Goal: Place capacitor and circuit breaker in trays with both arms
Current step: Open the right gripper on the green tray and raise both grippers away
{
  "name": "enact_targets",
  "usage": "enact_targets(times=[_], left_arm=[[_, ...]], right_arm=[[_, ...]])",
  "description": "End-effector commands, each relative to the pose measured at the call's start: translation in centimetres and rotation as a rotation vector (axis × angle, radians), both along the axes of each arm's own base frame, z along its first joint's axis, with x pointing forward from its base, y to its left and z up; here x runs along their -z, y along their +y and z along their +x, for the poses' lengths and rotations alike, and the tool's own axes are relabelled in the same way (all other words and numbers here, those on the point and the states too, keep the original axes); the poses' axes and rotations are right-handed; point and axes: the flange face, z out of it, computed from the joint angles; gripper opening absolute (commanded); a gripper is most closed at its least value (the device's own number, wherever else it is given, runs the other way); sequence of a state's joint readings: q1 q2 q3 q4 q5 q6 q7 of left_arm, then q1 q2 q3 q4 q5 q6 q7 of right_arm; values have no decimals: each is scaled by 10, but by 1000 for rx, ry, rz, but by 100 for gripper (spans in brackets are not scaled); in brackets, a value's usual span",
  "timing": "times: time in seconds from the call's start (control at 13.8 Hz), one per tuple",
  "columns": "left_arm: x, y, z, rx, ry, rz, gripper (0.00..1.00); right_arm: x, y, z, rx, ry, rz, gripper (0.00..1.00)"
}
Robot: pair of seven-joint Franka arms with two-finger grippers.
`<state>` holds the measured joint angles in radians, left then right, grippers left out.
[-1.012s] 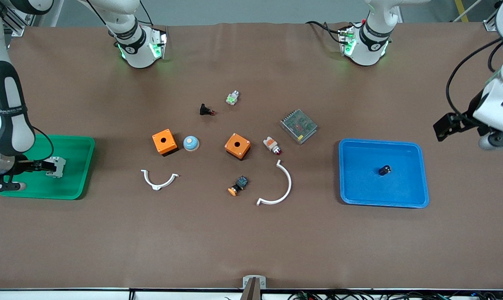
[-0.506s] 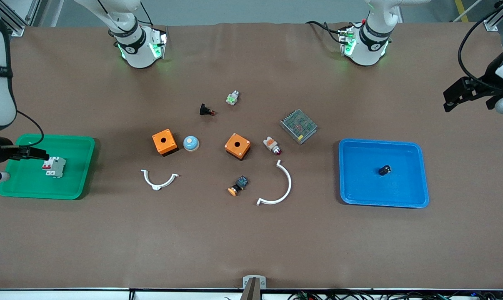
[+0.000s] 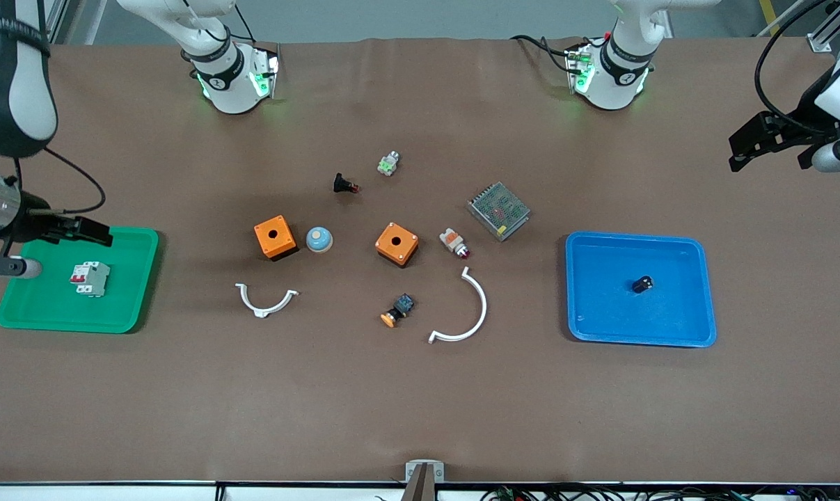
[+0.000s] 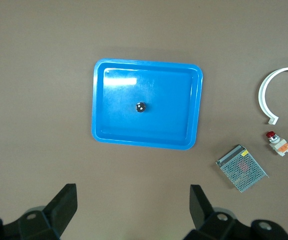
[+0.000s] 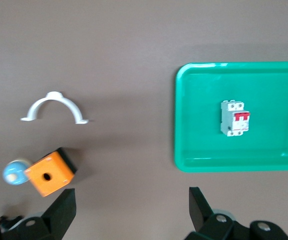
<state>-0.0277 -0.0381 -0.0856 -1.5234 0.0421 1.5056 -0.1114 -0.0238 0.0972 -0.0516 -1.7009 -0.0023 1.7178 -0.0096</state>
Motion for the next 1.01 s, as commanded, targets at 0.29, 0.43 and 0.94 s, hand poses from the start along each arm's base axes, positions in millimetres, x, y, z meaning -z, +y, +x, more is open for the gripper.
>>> enact_targets(times=[0.29,0.43,0.94], left_arm=[[2,-4,-11,12,19,-52,99],[1,-3,-11,8,23,-51,99],[1,-5,-11,8,34,-49,99]], right_arm=[[-96,0,-8,18,-88,20,100],[-95,-1,-8,9,-86,13,100],[-100,-5,-7,13,-97,9,100]])
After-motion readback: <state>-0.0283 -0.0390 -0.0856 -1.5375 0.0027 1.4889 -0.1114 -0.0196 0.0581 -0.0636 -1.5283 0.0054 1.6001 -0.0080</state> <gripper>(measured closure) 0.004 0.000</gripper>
